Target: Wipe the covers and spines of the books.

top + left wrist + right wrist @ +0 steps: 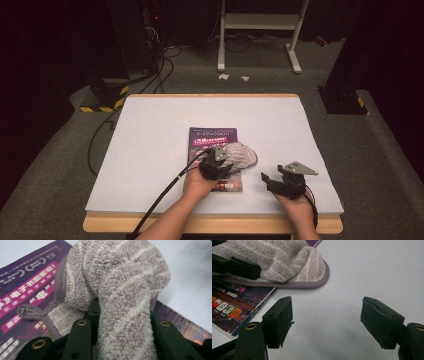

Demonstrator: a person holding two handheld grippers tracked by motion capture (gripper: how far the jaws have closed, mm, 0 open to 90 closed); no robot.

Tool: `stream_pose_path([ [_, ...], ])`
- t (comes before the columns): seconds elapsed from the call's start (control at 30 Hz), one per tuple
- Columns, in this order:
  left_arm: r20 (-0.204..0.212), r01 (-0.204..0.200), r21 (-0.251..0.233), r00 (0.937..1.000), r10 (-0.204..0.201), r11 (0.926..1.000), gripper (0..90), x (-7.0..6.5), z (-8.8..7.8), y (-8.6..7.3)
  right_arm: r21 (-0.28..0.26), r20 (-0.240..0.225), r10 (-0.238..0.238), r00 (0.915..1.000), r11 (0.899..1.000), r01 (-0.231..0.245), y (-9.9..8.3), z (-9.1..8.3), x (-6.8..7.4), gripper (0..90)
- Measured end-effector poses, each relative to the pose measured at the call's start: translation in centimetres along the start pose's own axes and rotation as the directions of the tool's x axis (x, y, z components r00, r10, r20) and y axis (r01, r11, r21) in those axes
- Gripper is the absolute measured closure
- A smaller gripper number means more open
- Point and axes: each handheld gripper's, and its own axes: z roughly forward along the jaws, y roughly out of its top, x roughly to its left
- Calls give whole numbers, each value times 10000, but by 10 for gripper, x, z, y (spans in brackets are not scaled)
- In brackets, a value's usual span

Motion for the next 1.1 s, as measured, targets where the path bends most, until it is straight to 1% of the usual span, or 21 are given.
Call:
stream_pose_path([
  [0.1, -223, 103, 53, 9997, -101, 9999, 644, 8, -5, -4, -35, -1, 20, 10000, 10000, -20, 0, -1, 0, 259],
  [0.27, -643, 355, 118, 9973, -346, 9993, 644, 29, -15, -14, -6, 23, 18, 10000, 10000, -18, 0, -1, 0, 259],
  [0.4, -936, 716, -8, 9931, -714, 9974, 645, 49, -24, -25, 18, 38, -23, 10000, 10000, 22, 0, 0, 0, 259],
  [0.43, -1000, 870, -36, 9912, -869, 9962, 645, 55, -27, -28, 26, 35, 1, 10000, 10000, -1, 0, 0, 0, 259],
  [0.53, -1307, 909, -25, 9873, -904, 9959, 645, 66, -31, -32, 32, 37, -23, 10000, 10000, 23, 0, 0, 0, 260],
  [0.57, -1350, 920, -27, 9866, -915, 9958, 645, 68, -32, -32, 24, 50, -31, 10000, 10000, 31, 0, -1, 0, 260],
  [0.63, -1467, 1035, -23, 9838, -1027, 9946, 645, 74, -33, -33, 6, 66, -10, 10000, 10000, 10, 0, -1, 0, 260],
  [0.77, -1558, 1236, -91, 9800, -1235, 9923, 644, 80, -33, -32, -9, 77, 37, 10000, 10000, -37, 0, -2, -2, 261],
  [0.87, -1804, 1256, -44, 9757, -1243, 9921, 644, 86, -31, -27, -15, 61, 1, 10000, 10000, -1, 0, -1, -2, 260],
  [0.93, -2039, 1387, -71, 9693, -1373, 9903, 642, 94, -27, -23, -8, 50, 7, 10000, 10000, -7, 0, -1, -2, 260],
  [0.97, -2093, 1483, -32, 9670, -1456, 9889, 641, 97, -25, -21, -15, 49, -1, 10000, 10000, 1, 0, -1, -1, 260],
  [1.0, -2099, 1575, -49, 9654, -1551, 9875, 640, 99, -23, -21, -24, 42, 10, 10000, 10000, -10, 0, -1, -1, 260],
  [1.1, -2136, 1661, 46, 9635, -1613, 9861, 639, 104, -17, -15, -85, 24, 32, 10000, 10000, -32, 1, -3, -2, 261],
])
